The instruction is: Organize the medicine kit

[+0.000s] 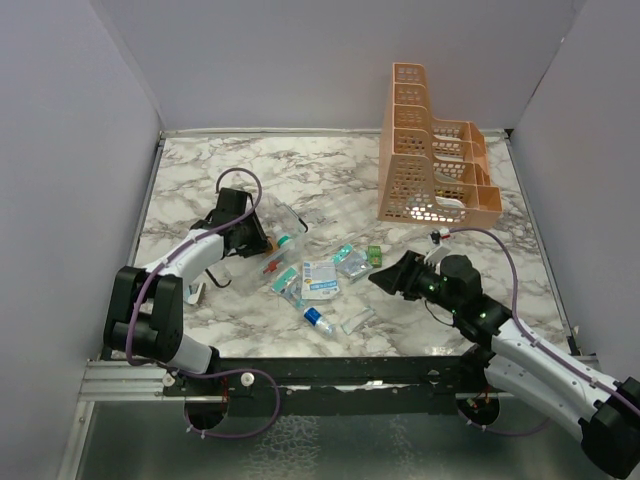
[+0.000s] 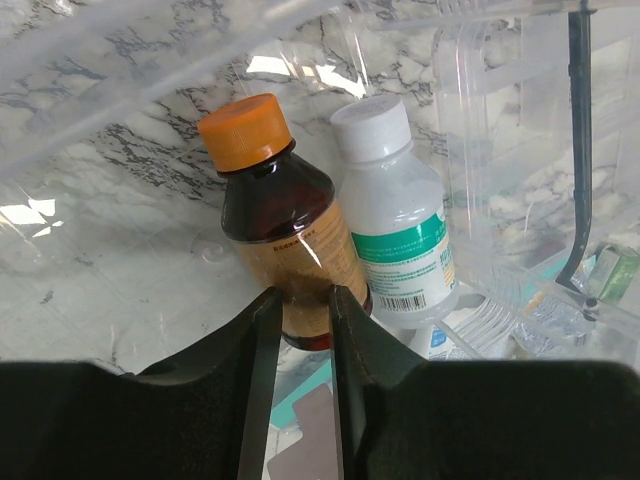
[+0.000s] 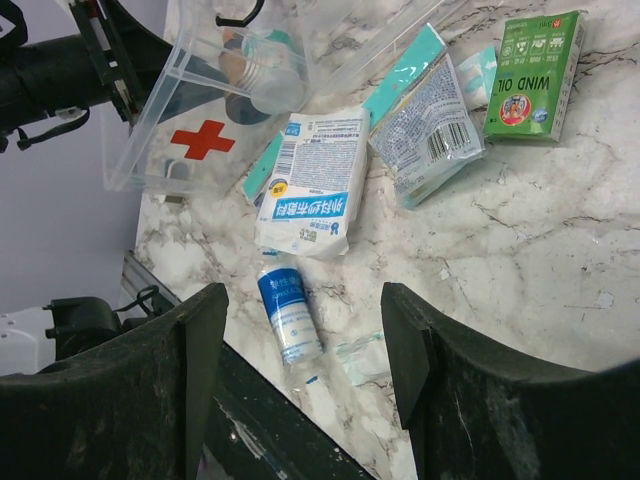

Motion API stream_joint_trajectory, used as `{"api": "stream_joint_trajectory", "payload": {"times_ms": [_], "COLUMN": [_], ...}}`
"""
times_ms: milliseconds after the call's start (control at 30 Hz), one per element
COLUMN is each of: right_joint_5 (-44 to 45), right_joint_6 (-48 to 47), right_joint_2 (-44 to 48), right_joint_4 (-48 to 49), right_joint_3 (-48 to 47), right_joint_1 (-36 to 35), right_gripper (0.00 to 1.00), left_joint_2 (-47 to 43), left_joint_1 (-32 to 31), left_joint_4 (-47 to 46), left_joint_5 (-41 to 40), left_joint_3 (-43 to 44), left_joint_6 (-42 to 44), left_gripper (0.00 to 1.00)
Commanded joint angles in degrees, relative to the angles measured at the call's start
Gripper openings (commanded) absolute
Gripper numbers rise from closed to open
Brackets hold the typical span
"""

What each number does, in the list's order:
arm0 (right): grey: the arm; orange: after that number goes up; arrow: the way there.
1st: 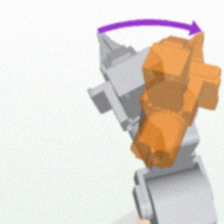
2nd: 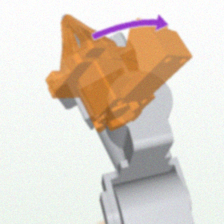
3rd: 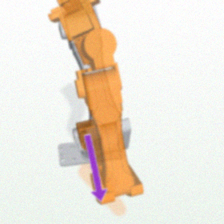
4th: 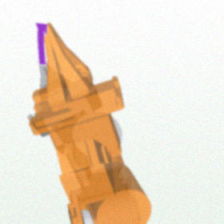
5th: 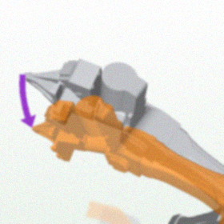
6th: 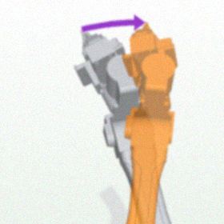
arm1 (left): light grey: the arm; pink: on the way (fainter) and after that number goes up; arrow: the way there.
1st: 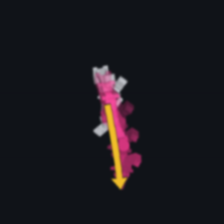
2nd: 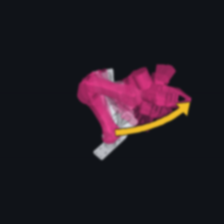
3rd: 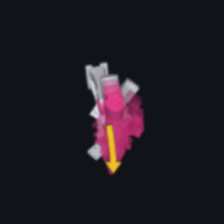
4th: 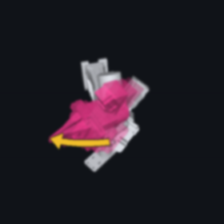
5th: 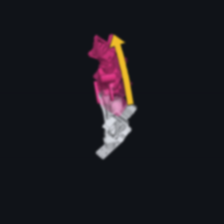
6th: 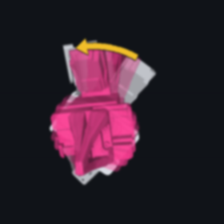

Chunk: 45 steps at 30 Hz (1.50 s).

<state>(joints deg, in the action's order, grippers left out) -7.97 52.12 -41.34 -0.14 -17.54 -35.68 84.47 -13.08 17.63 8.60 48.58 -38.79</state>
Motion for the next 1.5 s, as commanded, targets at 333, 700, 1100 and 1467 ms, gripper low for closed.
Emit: {"api": "stream_joint_trajectory", "payload": {"times_ms": [333, 700, 1100, 1467], "right_joint_5": [2.69, 4.53, 6.36, -0.72], "right_joint_6": [-1.32, 0.75, 2.04, -6.18], "right_joint_2": [0.42, -1.18, -5.75, -13.44], "right_joint_4": [-2.14, -3.88, -9.69, -10.52], "right_joint_3": [-1.18, -1.79, -5.57, -9.81], "right_joint_1": [-0.28, -0.29, -0.29, -0.33], "right_gripper": [0.63, 0.61, 0.58, 0.58], "left_joint_2": [-1.56, -2.40, -8.87, -24.40], "left_joint_1": [-2.87, -2.99, -3.02, -6.91], "left_joint_4": [2.27, 3.73, 8.73, 5.81], "left_joint_5": [5.64, 5.04, -1.95, -0.99], "left_joint_3": [-0.67, 1.34, 5.50, 4.09], "left_joint_6": [1.18, 2.40, 6.02, 9.46], "left_gripper": [0.28, 0.38, 0.49, 0.64]}}
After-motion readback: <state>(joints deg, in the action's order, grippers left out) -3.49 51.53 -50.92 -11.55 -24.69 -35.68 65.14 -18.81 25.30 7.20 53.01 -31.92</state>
